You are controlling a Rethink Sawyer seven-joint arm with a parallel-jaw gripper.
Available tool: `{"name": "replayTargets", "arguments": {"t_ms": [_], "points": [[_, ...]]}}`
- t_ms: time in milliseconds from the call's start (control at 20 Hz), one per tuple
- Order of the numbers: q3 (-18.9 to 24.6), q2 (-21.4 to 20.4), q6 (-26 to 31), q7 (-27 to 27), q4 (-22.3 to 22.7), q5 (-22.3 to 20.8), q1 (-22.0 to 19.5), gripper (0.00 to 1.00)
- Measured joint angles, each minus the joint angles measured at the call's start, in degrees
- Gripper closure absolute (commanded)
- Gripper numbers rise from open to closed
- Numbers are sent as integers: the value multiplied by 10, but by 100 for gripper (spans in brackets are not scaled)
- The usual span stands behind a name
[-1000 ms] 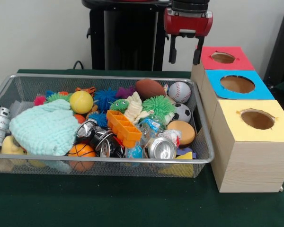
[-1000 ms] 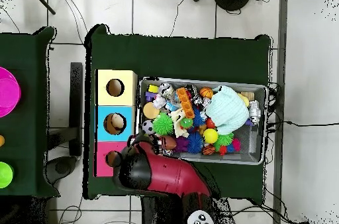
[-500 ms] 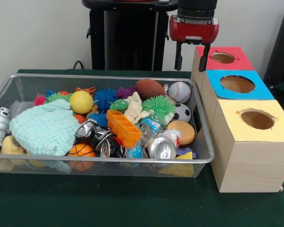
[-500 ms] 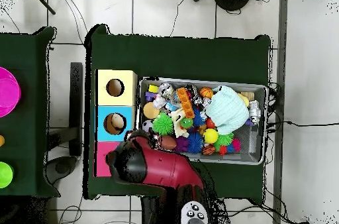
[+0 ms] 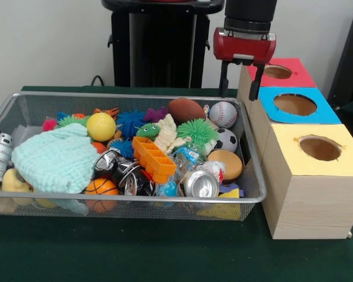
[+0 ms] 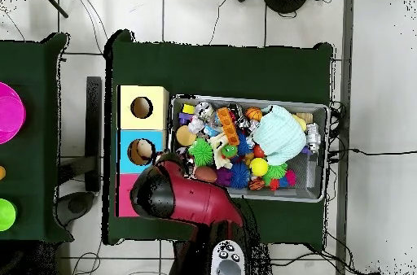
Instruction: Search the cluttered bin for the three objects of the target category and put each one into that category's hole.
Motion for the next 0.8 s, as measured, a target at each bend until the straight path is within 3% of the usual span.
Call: {"name": "replayTargets", "arguments": {"t_ms": [400,800], "points": [[-15,10,-17,0,-15,19,12,0],[-14,45,-88,0,-39,19,-17,0]]}}
